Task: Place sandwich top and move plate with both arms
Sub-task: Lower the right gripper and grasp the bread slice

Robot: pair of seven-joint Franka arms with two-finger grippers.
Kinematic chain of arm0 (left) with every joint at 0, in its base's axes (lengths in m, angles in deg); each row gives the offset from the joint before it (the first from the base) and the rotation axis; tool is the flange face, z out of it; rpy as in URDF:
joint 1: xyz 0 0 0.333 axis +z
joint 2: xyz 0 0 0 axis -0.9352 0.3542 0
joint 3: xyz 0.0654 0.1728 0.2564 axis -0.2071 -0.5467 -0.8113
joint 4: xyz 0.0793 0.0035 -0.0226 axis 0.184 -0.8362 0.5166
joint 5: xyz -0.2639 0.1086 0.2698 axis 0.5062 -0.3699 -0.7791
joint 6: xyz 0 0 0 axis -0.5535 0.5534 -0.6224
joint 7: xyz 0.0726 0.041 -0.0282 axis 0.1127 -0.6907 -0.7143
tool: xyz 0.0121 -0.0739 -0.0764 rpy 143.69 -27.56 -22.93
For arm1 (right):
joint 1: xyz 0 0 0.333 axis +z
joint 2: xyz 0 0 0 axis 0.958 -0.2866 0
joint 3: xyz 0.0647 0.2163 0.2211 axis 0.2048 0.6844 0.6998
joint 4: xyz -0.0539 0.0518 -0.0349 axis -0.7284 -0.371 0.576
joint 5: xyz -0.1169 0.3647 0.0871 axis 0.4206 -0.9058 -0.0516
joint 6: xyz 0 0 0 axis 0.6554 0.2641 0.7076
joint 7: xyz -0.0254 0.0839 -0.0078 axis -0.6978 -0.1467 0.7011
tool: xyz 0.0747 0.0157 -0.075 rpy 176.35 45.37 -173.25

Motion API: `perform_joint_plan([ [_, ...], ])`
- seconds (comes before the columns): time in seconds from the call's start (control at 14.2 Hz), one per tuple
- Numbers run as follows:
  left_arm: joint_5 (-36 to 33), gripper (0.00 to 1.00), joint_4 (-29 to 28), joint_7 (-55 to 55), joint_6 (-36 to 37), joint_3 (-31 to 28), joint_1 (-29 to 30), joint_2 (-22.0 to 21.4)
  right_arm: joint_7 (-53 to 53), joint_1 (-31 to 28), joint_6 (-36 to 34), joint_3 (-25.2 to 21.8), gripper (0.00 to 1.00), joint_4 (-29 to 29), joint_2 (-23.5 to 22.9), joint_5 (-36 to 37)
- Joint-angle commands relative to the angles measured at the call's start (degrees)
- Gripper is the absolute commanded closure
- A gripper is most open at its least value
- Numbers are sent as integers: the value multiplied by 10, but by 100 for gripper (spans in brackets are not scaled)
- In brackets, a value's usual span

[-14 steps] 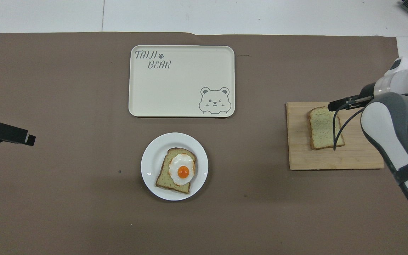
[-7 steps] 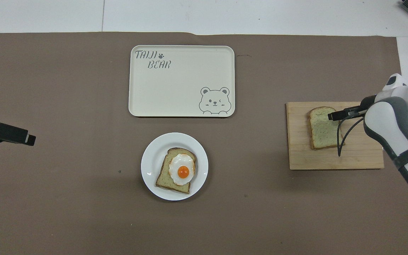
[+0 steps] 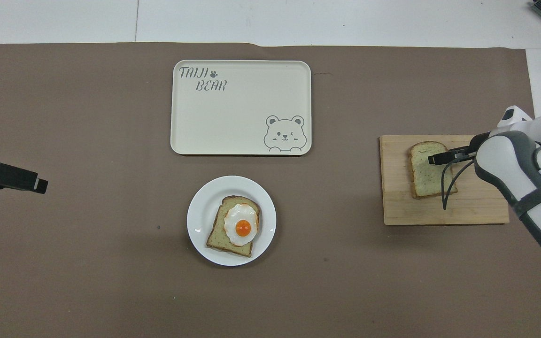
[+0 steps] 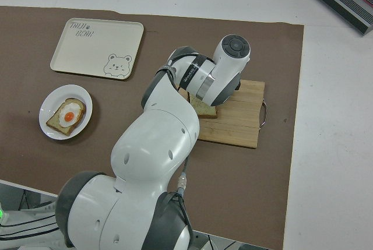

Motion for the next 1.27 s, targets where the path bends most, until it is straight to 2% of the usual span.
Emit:
perform_joint_plan([
  [0.0,-11,0,-23,-6,-7,5,3,-19,17,-4,-23,4,0,2,19,-17],
  [0.21,-11,0,-22,-6,-7,5,3,-19,23,-5,-47,2,0,3,25,-16],
  [0.7,-11,0,-23,-5,-6,5,3,-19,13,2,-31,1,0,30,35,11],
  [0.78,-11,0,-22,-5,-6,5,3,-19,10,3,-30,2,20,28,34,23],
  [0.85,-11,0,-22,-5,-5,5,3,-19,4,2,-32,2,50,25,33,30],
  [0.99,-11,0,-22,-5,-6,5,3,-19,3,2,-36,2,100,24,32,35],
  [1.2,-11,0,-22,-5,-5,5,3,-19,3,3,-36,2,100,19,30,36],
])
